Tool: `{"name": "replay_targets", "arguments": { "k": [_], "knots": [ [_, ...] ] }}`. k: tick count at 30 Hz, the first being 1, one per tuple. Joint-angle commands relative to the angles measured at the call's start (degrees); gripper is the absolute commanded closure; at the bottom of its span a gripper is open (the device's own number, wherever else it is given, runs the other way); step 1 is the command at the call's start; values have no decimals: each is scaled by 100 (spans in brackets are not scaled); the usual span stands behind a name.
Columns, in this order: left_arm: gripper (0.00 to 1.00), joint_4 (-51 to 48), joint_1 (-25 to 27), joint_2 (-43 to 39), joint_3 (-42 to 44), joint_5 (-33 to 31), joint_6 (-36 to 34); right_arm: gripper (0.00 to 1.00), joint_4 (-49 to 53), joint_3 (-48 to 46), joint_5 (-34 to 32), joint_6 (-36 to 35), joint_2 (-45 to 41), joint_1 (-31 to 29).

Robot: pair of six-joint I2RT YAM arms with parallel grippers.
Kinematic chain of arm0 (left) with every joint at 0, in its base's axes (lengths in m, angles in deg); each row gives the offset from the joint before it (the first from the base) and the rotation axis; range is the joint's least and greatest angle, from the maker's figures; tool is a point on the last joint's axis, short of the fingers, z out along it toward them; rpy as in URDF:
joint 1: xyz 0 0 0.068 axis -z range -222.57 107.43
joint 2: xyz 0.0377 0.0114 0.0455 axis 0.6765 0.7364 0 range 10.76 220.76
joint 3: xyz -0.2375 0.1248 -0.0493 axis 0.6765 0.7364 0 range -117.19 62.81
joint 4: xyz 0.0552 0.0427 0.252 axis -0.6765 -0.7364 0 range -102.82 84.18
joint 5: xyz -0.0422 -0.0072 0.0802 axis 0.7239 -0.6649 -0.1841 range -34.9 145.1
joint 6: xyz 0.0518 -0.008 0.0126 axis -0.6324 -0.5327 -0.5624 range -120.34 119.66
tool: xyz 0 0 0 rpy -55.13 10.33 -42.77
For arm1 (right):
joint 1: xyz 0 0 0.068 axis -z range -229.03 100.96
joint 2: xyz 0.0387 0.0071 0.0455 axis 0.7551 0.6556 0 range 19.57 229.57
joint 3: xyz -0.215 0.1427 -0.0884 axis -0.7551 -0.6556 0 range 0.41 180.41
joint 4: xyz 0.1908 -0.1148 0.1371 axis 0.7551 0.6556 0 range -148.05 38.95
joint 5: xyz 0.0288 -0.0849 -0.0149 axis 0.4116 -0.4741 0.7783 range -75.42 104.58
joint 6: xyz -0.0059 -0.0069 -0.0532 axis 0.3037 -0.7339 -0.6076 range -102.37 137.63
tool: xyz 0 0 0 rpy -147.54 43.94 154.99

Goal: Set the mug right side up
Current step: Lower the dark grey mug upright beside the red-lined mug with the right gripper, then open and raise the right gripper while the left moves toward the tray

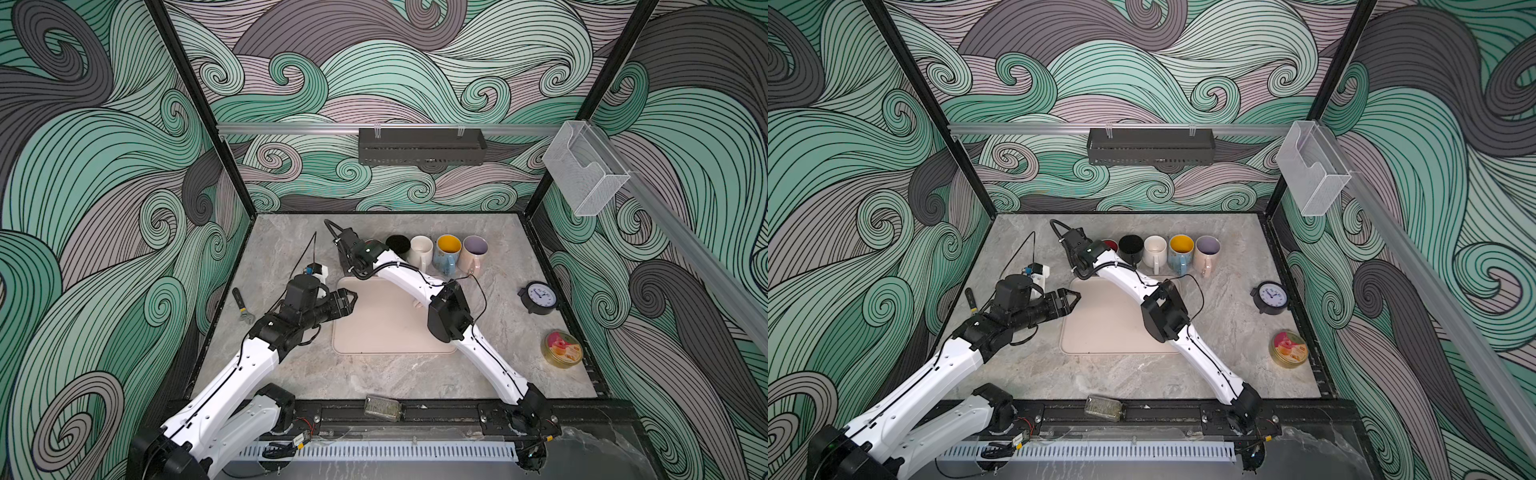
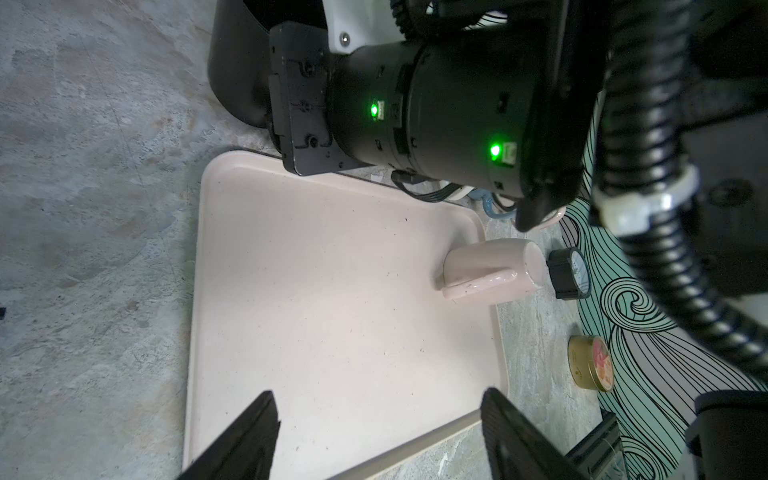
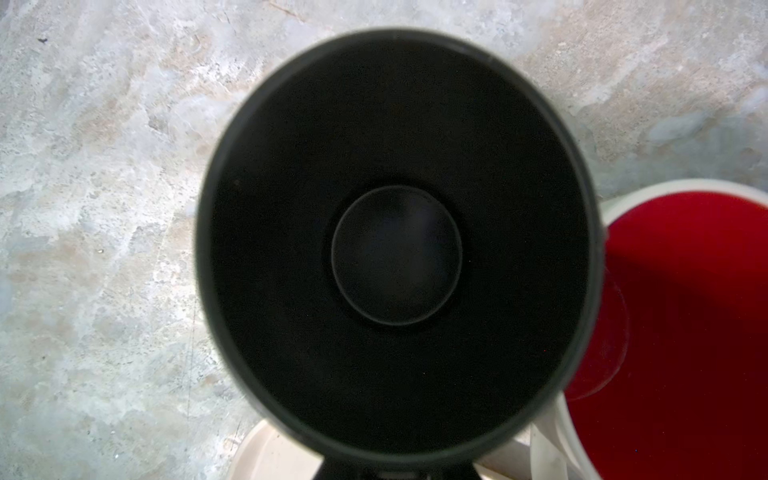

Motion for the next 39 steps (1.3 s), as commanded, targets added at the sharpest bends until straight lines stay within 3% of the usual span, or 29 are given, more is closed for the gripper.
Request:
{"name": "replay_targets", "arguments": {
  "k": [1, 20, 27, 31, 36, 39],
  "knots": [
    [22, 106, 43, 44, -15, 44, -40, 81, -123, -81, -226, 142, -374, 23],
    [21, 195, 61, 116, 38, 3, -241, 59, -563, -1614, 275, 77, -1808, 4],
    [21, 235, 101, 340, -30, -23, -363, 60, -1280, -2919, 540, -101, -2971, 30],
    [22, 316, 139, 436, -55, -57, -400, 60, -2160, -4142, 800, -175, -3834, 30],
    [21, 290, 219, 595, -169, -122, -525, 60, -3401, -5884, 619, -122, -4878, 39],
    [22, 150, 300, 706, -322, -224, -685, 61, -3623, -6706, 375, -162, -5423, 64]
  ]
}}
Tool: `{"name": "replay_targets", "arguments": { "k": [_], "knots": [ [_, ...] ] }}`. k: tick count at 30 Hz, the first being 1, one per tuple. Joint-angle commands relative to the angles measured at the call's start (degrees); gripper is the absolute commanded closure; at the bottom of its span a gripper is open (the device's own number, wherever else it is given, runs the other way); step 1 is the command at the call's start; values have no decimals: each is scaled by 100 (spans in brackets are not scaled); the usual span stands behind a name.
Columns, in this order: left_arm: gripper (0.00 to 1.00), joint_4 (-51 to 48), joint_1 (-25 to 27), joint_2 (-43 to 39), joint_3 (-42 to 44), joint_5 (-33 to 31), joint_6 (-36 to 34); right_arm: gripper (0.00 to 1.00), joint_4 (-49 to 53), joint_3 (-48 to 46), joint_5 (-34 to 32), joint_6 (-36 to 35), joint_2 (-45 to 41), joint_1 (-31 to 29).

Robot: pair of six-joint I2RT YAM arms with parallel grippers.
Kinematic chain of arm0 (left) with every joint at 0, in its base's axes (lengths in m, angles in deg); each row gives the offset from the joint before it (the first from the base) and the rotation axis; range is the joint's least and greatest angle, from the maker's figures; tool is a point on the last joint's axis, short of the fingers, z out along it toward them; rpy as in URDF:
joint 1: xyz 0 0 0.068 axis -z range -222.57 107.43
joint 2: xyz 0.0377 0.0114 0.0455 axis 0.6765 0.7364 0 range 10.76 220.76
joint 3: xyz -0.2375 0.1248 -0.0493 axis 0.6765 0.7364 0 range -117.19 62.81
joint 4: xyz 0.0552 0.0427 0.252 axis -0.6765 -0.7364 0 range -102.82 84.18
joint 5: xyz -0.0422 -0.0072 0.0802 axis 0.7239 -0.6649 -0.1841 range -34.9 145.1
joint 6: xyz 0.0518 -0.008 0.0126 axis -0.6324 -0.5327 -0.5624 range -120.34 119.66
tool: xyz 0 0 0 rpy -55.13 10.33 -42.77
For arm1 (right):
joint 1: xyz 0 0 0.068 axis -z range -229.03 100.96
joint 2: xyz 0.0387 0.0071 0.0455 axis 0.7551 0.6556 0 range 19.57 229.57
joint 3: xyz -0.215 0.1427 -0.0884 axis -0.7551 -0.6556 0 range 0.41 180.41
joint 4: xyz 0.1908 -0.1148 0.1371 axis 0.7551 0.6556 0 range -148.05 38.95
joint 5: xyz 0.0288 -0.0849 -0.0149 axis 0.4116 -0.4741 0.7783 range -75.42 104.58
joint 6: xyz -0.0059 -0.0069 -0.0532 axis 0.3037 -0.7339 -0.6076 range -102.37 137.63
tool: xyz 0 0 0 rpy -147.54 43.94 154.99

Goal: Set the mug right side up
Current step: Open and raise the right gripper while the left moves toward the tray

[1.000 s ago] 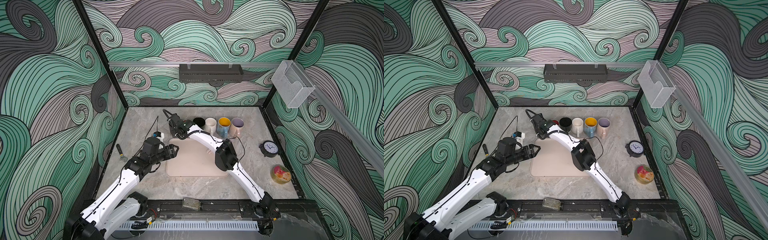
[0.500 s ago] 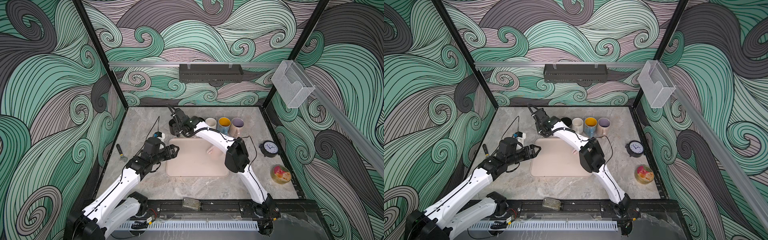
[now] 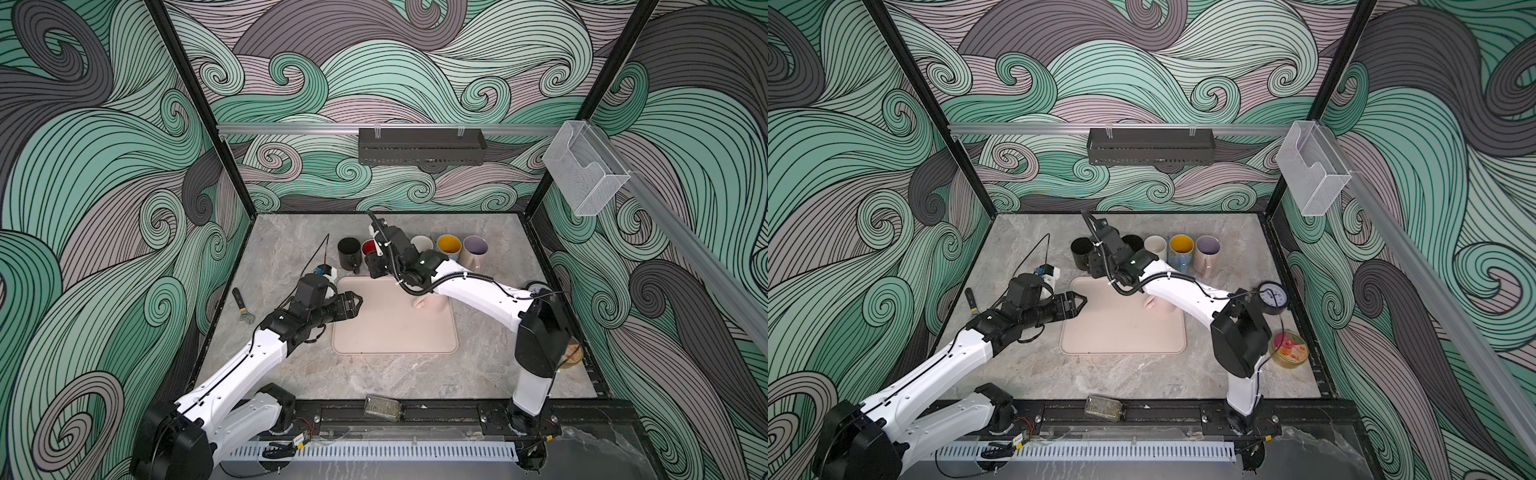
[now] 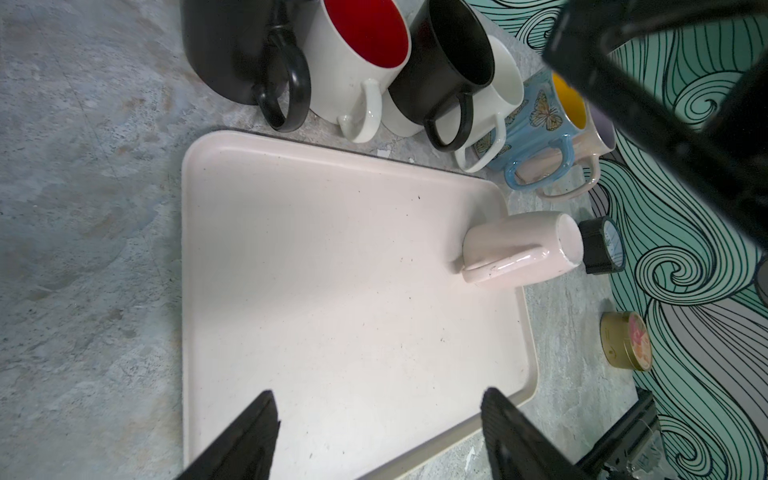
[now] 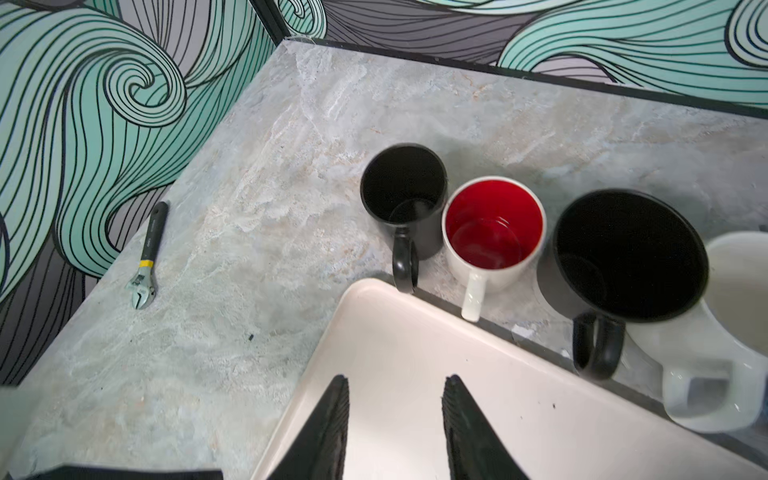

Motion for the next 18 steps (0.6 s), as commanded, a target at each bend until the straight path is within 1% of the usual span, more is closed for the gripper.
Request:
{"name": "replay_targets", "arguments": {
  "k": [1, 4, 7, 10, 14, 18],
  "knots": [
    [22, -139, 123, 134, -396, -205, -339, 61, -493, -602, -298, -95, -489, 68],
    [23, -268, 343, 357, -609, -418, -609, 61, 91, -918, -344, -22, -942, 269],
    [23, -310, 633, 711, -913, -608, -843, 62, 236, -1407, -360, 7, -1398, 491],
    [24, -280, 918, 1141, -1228, -631, -1047, 62, 248, -1848, -391, 94, -1795, 702],
    [26, -247, 1254, 1662, -1596, -622, -1464, 63, 254, -2207, -344, 215, -2095, 939],
    [29, -159, 1474, 1993, -1876, -373, -1948, 63, 252, -2421, -339, 230, -2203, 1096]
  ]
}}
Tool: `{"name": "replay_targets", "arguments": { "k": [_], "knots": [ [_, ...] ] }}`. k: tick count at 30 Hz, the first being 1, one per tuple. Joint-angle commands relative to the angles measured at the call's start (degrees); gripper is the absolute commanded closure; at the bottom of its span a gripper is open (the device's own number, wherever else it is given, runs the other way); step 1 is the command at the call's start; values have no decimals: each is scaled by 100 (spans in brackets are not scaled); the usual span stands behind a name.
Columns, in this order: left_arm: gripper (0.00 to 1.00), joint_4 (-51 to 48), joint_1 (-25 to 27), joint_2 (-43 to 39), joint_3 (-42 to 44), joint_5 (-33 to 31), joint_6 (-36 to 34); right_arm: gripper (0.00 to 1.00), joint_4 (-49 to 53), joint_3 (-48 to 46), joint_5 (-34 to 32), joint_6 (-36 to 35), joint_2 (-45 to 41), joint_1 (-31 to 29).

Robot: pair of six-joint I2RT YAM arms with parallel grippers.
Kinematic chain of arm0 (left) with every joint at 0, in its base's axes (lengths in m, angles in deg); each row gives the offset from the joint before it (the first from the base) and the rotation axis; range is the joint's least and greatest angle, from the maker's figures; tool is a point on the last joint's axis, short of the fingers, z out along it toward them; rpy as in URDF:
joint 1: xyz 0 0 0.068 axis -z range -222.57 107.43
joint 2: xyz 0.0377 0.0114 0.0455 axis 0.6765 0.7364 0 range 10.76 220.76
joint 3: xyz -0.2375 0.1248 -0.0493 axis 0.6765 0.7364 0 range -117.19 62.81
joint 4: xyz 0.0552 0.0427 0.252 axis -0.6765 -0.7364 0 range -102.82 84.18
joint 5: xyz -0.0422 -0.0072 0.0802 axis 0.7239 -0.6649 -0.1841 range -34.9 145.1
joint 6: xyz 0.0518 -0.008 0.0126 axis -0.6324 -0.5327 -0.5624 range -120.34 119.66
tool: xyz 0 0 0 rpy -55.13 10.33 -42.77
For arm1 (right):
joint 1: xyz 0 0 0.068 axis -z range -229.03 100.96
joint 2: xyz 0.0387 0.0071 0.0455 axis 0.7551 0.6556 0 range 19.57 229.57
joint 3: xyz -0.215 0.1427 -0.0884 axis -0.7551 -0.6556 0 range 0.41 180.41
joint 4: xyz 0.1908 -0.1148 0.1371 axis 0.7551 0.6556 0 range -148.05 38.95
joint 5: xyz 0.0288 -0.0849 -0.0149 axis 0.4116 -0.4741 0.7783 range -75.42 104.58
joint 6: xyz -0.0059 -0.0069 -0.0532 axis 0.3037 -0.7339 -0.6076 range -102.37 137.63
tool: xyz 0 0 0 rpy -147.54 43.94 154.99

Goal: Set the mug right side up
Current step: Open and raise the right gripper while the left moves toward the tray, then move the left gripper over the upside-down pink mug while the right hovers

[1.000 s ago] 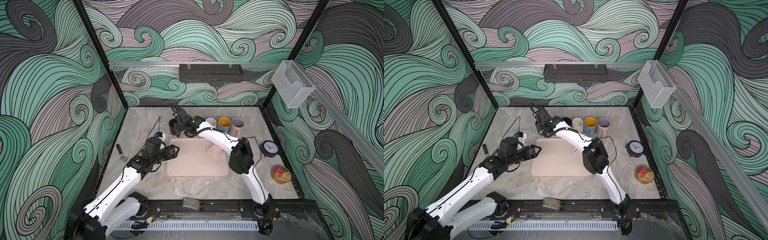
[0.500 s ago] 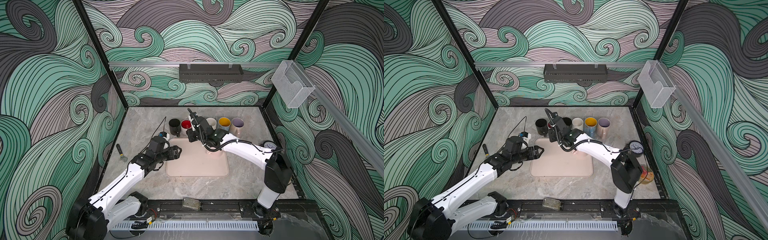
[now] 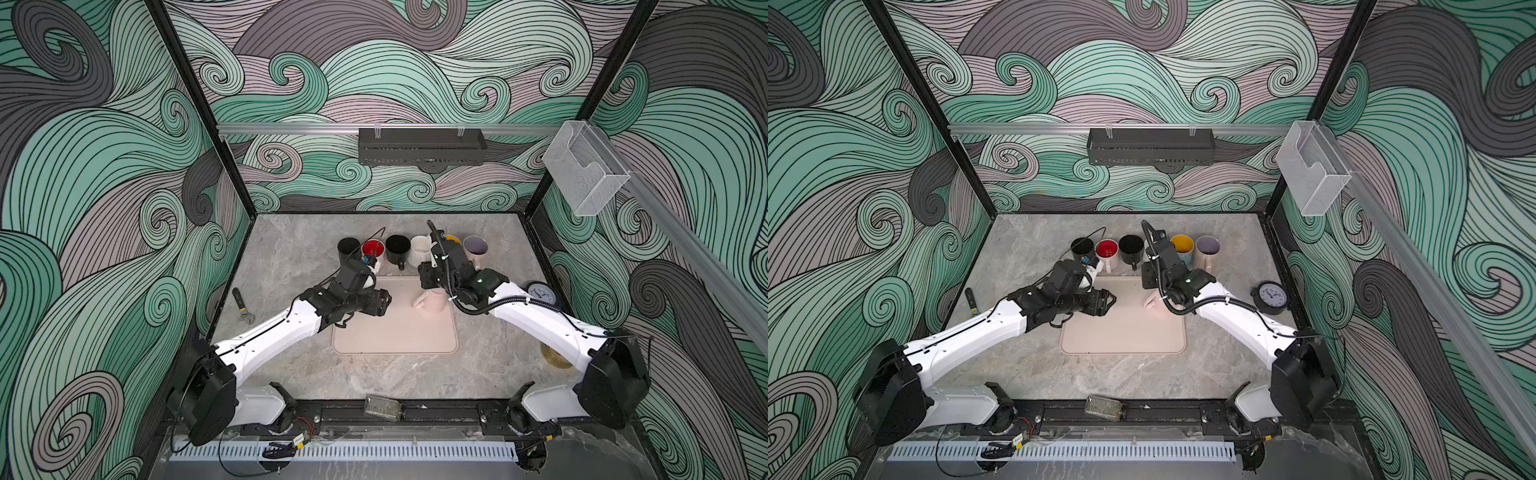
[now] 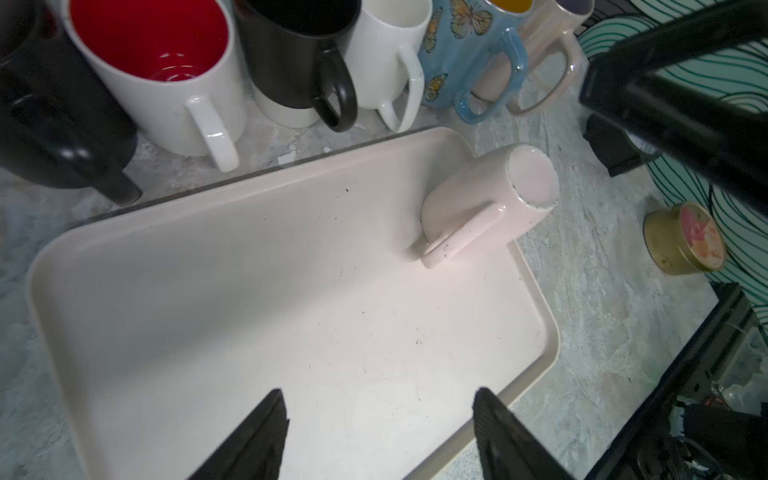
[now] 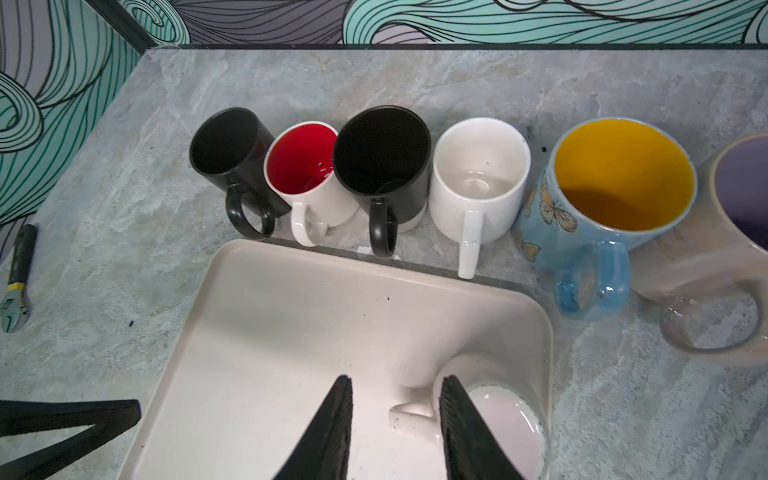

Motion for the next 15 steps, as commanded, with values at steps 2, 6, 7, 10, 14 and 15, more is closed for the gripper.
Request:
{"name": "replay_targets", "arguments": {
  "k": [2, 6, 7, 10, 14, 15],
  "knots": [
    [31, 72, 143, 253, -361, 292, -744, 63, 68, -180, -89, 73, -127, 112],
    [34, 325, 143, 486, -461, 799, -1190, 64, 42, -321, -401, 5, -240, 163],
    [34, 379, 143, 651, -510, 965, -1300, 64, 43, -356, -484, -20, -288, 174],
    [35, 685, 147, 875, -573, 1315, -1556, 64, 2, -531, -571, -20, -479, 262],
    [36, 660, 158, 1341, -950, 1456, -1771, 64, -29, -682, -641, -17, -678, 356],
    [39, 655, 160, 1469, -1066, 1526, -1796, 64, -29, -704, -641, -14, -708, 371]
  ]
}}
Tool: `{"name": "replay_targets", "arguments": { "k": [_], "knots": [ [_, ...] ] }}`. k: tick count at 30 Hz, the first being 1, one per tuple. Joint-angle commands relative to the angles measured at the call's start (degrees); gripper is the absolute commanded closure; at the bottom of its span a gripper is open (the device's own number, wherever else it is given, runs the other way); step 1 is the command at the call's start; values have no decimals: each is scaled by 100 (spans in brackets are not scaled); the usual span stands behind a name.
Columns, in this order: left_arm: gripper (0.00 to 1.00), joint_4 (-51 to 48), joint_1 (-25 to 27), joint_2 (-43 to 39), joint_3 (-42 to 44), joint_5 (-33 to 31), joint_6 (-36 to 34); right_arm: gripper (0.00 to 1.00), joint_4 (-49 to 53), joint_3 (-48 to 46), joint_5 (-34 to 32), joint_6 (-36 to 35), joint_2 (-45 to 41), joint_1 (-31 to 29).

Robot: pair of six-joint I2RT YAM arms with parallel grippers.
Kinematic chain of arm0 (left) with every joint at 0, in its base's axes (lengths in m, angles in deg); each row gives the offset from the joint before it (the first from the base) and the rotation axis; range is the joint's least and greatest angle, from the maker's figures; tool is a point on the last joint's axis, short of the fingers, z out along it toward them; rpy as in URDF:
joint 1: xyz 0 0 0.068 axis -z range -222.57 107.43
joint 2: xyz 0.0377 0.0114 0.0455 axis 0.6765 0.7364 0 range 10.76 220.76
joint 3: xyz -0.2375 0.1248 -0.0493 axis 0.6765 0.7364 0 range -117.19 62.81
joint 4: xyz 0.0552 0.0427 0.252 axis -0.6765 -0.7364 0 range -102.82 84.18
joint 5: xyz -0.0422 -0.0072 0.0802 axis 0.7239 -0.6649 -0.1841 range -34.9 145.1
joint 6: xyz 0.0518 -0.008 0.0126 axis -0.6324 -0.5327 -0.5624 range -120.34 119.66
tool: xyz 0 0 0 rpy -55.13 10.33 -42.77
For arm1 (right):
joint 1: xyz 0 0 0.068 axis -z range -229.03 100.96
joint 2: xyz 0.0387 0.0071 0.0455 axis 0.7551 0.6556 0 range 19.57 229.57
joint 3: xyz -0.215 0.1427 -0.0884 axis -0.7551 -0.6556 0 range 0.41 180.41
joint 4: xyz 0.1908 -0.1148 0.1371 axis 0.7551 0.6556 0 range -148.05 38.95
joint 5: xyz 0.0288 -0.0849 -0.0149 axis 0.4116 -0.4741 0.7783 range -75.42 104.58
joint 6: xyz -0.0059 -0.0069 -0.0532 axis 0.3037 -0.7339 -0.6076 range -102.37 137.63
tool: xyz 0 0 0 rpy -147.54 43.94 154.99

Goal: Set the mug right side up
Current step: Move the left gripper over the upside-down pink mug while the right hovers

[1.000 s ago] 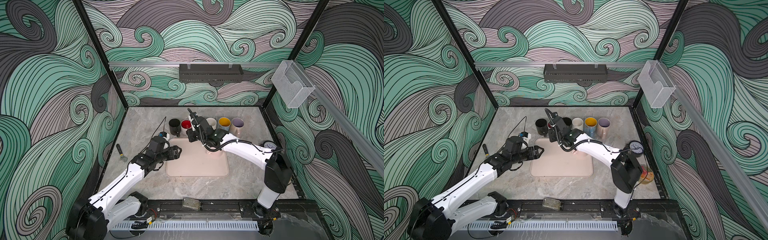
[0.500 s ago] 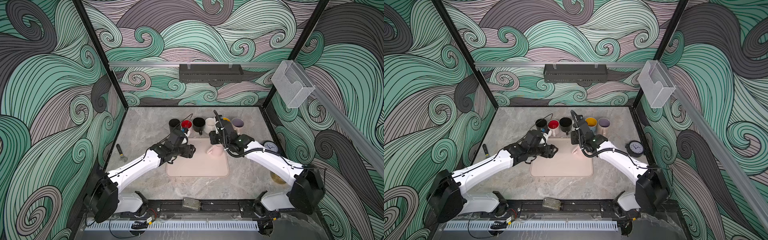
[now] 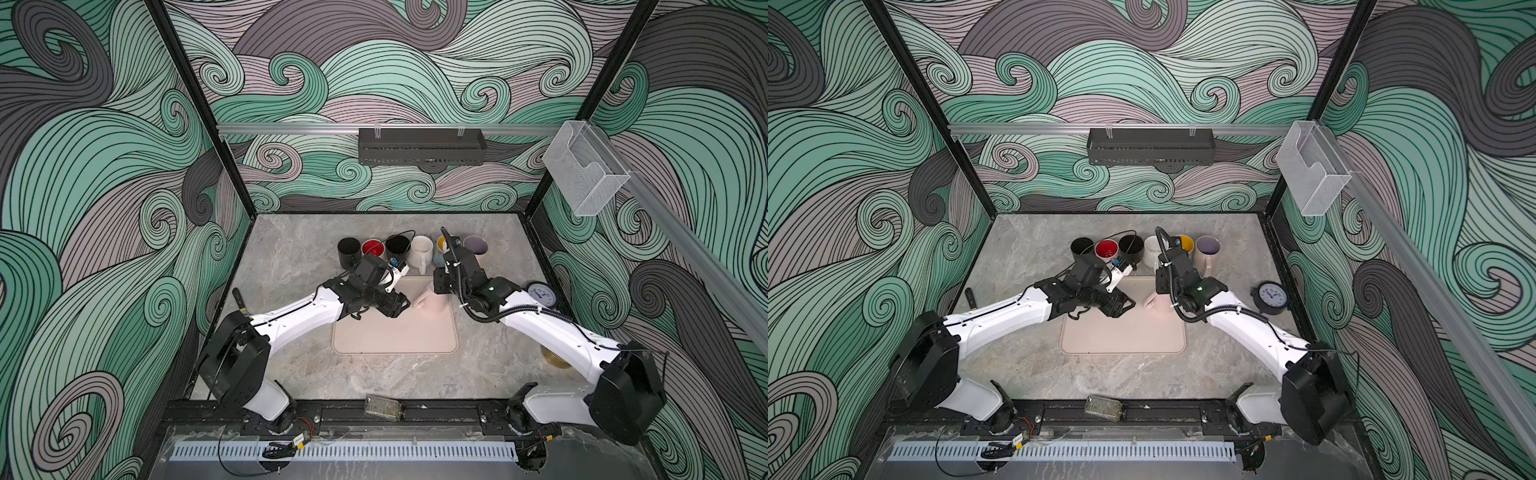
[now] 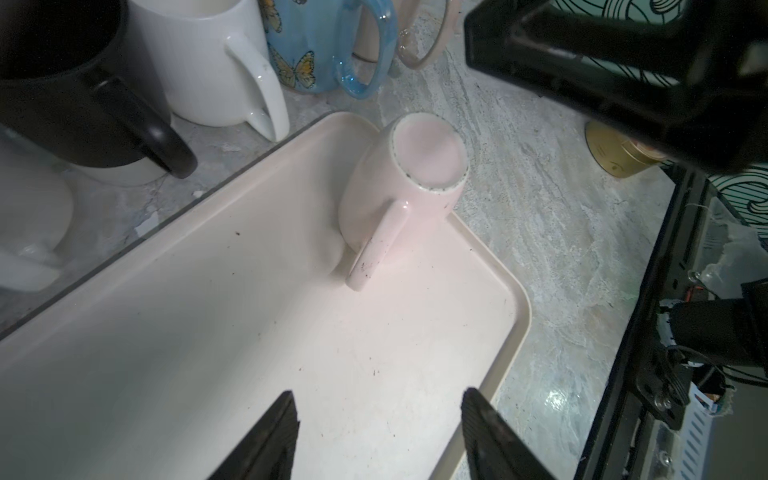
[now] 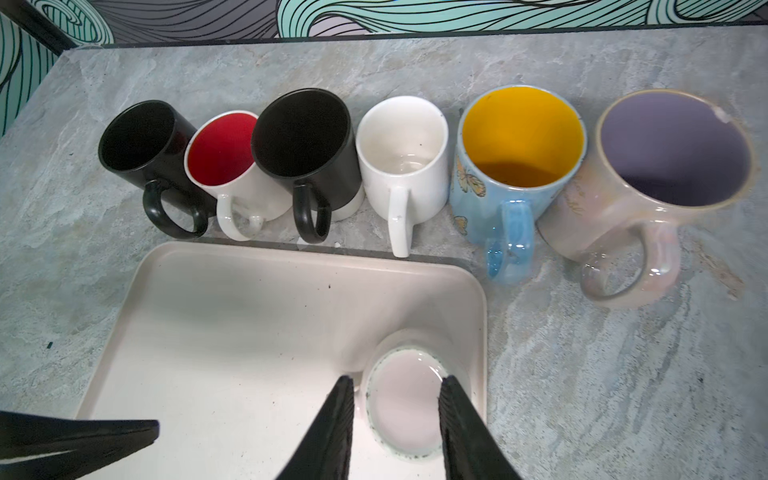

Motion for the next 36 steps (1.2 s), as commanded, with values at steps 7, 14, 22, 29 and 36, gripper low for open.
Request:
{"name": "replay_targets", "arguments": {
  "k": [7, 14, 22, 29, 36],
  "knots": [
    [43, 141, 39, 980, -947, 594, -478, 64, 11, -133, -256, -59, -181, 105],
    [41, 126, 51, 1421, -1202, 619, -517, 64, -95, -225, -236, -57, -198, 119],
    [39, 18, 91, 1744, -1538, 762, -538, 64, -293, -301, -215, -70, -94, 138],
    [38, 106, 143, 1955, -1662, 740, -477, 65, -252, -310, -233, -134, -96, 140],
    [38, 183, 205, 2205, -1768, 856, -311, 65, -161, -344, -449, -230, -213, 142]
  ]
}}
